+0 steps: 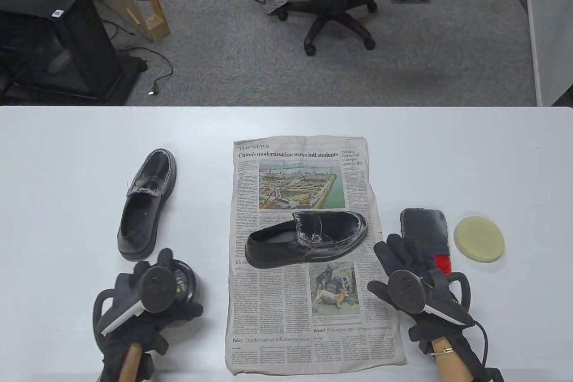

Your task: Dip and apply leather care cream with polishing sponge on shoes

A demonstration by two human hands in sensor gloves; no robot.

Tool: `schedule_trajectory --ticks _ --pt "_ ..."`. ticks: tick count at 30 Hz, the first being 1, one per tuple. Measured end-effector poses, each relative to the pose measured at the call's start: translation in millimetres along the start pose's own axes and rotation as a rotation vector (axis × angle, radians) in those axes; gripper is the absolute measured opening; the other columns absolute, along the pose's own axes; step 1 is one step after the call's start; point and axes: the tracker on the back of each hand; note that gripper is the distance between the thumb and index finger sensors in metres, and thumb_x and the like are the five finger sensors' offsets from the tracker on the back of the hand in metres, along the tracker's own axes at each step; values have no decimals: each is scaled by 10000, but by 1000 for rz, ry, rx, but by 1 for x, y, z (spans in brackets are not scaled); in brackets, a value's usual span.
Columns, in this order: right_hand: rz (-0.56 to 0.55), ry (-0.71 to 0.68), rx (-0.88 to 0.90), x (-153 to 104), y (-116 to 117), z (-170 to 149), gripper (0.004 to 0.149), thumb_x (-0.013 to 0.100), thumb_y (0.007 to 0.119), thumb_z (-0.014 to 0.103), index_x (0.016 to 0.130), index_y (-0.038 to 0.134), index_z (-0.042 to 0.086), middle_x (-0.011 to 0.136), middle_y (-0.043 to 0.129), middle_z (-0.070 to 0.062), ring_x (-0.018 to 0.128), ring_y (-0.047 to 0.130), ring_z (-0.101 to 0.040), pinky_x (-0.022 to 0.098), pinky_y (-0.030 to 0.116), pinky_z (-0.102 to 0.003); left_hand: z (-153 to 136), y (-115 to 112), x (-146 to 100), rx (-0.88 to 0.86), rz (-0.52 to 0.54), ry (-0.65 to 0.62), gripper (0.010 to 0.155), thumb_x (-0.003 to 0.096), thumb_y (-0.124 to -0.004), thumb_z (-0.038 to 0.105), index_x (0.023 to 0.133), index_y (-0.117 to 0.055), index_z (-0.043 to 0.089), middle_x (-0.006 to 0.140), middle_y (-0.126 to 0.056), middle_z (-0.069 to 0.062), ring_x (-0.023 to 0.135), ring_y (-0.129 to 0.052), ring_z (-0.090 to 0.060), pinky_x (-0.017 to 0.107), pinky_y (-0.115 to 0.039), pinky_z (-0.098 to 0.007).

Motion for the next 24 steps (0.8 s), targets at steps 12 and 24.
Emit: schedule_trajectory --ticks 12,24 --pt "37 -117 23 -2 5 23 800 549 543 620 1185 380 163 1219 410 -206 1081 478 -516 723 512 -653 195 -20 82 250 -107 -425 1278 429 -761 746 1190 -82 -25 1092 -261 -622 902 -500 -796 641 -615 -779" --pt "100 -297 -8 6 13 88 936 545 505 667 1202 325 25 1201 412 -305 1008 598 -532 703 618 -626 161 -33 69 162 -43 -424 1283 377 -795 688 1175 -122 -59 1151 -364 -509 983 -566 -667 694 -666 -675"
Point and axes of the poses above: the tracker on the back of each hand, its own z axis roughly to the thumb side, its own x axis roughly from the wrist to the fingertips, y = z × x
